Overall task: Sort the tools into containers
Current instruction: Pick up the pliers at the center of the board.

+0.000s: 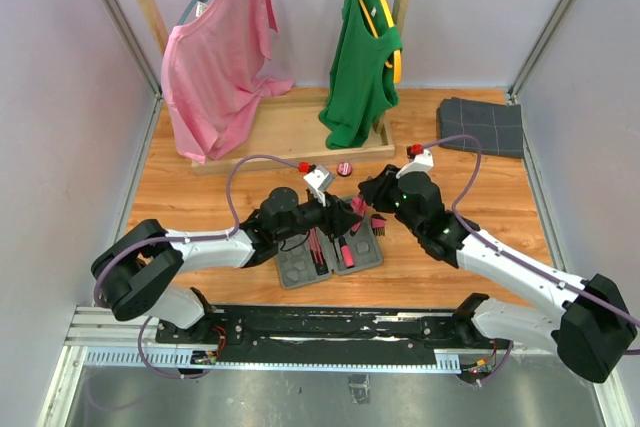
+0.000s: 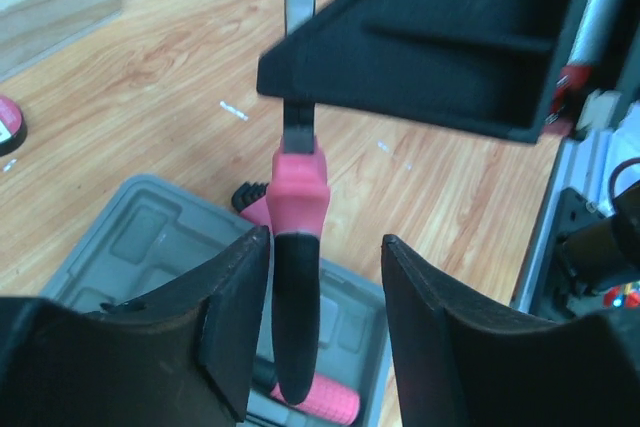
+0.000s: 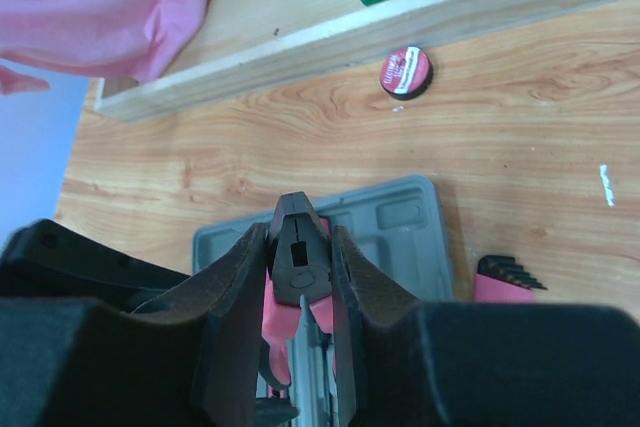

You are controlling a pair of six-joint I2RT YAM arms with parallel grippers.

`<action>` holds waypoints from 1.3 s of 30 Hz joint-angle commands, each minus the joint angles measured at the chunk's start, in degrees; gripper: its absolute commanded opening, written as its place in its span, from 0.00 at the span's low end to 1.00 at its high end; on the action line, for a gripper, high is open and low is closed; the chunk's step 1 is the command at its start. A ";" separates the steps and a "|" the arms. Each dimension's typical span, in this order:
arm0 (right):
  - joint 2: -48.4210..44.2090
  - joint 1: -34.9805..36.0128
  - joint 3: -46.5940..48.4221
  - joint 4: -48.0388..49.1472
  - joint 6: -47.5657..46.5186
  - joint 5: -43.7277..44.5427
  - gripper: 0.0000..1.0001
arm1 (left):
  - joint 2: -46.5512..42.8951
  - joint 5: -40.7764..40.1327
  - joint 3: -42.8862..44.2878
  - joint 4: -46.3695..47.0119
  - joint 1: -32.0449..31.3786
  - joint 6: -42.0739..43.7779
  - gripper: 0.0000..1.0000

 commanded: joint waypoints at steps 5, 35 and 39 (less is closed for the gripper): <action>-4.90 -0.76 1.08 -4.10 -2.89 4.31 0.01 | -2.81 0.68 -0.66 5.63 -0.21 0.05 0.61; 7.14 3.60 20.33 -30.26 -15.54 1.91 0.01 | -3.75 -24.74 -0.90 -13.92 16.44 -16.14 0.61; 12.38 5.41 24.86 -34.21 -16.69 3.22 0.01 | -3.19 -24.75 -0.69 -14.14 16.62 -16.31 0.61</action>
